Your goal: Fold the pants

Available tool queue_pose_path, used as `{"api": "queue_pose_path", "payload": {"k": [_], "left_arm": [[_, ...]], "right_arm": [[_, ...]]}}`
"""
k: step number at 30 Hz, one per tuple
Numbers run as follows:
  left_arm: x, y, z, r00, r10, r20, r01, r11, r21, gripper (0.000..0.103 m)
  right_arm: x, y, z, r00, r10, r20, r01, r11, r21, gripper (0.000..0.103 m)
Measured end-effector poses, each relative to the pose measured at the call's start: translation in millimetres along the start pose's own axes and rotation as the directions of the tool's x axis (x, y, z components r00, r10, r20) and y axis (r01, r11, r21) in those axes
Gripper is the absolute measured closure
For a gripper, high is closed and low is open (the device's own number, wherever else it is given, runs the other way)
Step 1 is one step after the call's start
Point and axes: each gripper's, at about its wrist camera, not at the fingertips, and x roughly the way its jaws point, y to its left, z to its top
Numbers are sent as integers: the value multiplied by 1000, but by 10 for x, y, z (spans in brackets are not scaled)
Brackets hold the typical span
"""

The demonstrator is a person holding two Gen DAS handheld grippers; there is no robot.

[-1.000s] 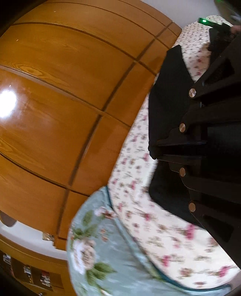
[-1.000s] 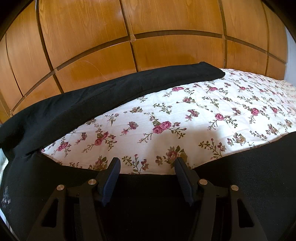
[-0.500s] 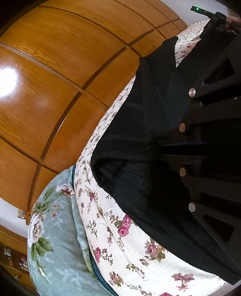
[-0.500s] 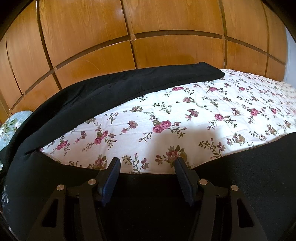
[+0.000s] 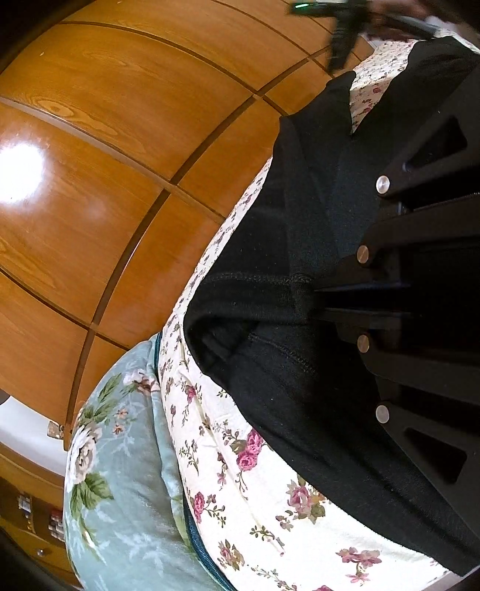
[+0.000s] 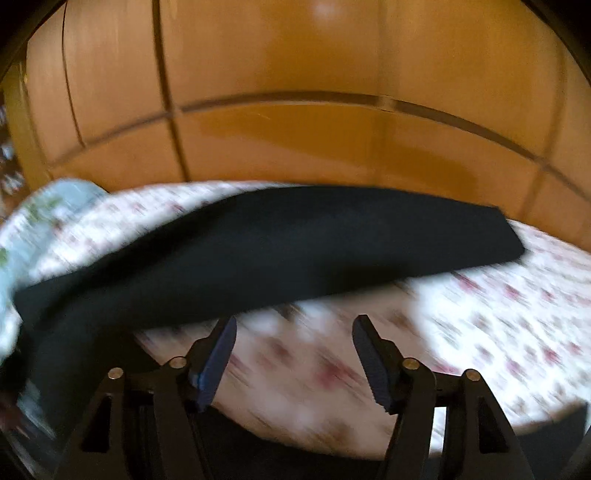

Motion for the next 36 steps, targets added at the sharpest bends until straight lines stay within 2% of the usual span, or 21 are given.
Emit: {"api": "queue_pose_path", "payload": {"k": [3,7,11,14,15,16,17,18,20,24,28,32,36], "left_arm": [[-8,-9,-15,1000,0,4,0,1000,6,96],[-17,-16,-26,1000,2,12,-2,1000,13,96],[-16,-14,-35,1000,-1,15,1,1000,17,96],[-16,-12,-37,1000,-5,17,4,1000,19,96],[-17,-13,-37,1000,-5,18,5,1000,19,96],[-17,-13,-37,1000,-6,18,6,1000,19,96],[-17,-11,-37,1000,-8,18,7,1000,18,96],[-19,-11,-39,1000,-9,18,8,1000,18,96],[-15,-2,-24,1000,-10,9,10,1000,11,96],[-41,4,148,999,-3,-46,0,999,-52,96],[-321,160,396,994,-85,67,98,968,-230,96],[-597,200,578,979,-128,161,165,957,-239,96],[-828,357,593,963,-143,229,205,939,-277,97]], "right_arm": [[275,178,362,999,41,-34,-39,997,74,34],[703,243,651,989,116,-89,-86,954,287,33],[990,297,793,991,67,-113,-23,935,355,33],[1150,104,807,990,26,-140,40,893,448,35],[1191,18,779,987,23,-157,56,874,482,41],[1213,-57,742,986,43,-161,45,860,508,59],[1223,-139,681,984,87,-154,10,843,537,83],[1211,-180,641,982,116,-147,-17,837,548,90],[1099,-230,560,983,143,-115,-60,843,535,92],[613,-274,401,985,166,-45,-130,889,439,92],[58,-235,241,983,184,24,-182,928,326,92],[-513,-82,-16,976,193,102,-212,950,231,92],[-966,102,-523,967,178,181,-208,964,164,92]]}}
